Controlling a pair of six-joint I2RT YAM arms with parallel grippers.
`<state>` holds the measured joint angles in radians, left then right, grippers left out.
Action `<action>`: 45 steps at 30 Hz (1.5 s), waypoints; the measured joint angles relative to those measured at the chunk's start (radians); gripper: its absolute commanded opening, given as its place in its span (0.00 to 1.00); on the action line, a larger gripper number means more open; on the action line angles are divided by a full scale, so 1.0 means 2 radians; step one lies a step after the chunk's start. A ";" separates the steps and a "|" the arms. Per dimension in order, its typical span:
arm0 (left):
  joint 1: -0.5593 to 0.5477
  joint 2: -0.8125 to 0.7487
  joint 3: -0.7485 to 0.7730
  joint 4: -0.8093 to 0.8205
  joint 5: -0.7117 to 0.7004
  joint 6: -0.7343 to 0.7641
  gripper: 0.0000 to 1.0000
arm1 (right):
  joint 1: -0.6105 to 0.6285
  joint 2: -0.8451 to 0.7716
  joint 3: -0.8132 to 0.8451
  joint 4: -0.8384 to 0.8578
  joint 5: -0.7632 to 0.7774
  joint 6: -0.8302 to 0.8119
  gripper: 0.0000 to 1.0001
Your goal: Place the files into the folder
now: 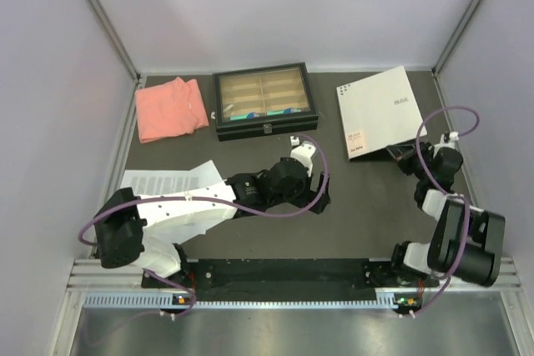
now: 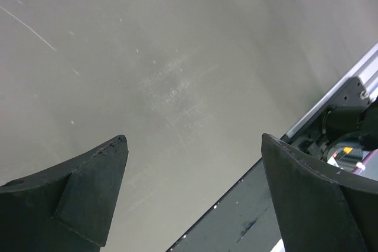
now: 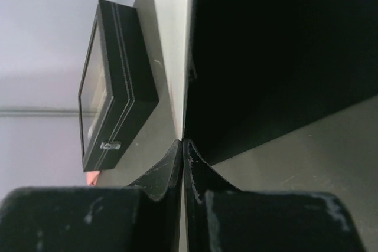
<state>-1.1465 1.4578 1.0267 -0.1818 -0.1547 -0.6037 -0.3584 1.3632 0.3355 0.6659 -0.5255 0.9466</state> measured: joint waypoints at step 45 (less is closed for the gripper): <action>0.165 0.519 0.534 0.093 0.200 0.039 0.65 | -0.036 0.037 -0.001 -0.045 -0.098 0.009 0.74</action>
<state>-0.8173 2.4966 2.0941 0.0044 0.2459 -0.5255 -0.4309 1.4372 0.3336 0.5762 -0.7219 0.9653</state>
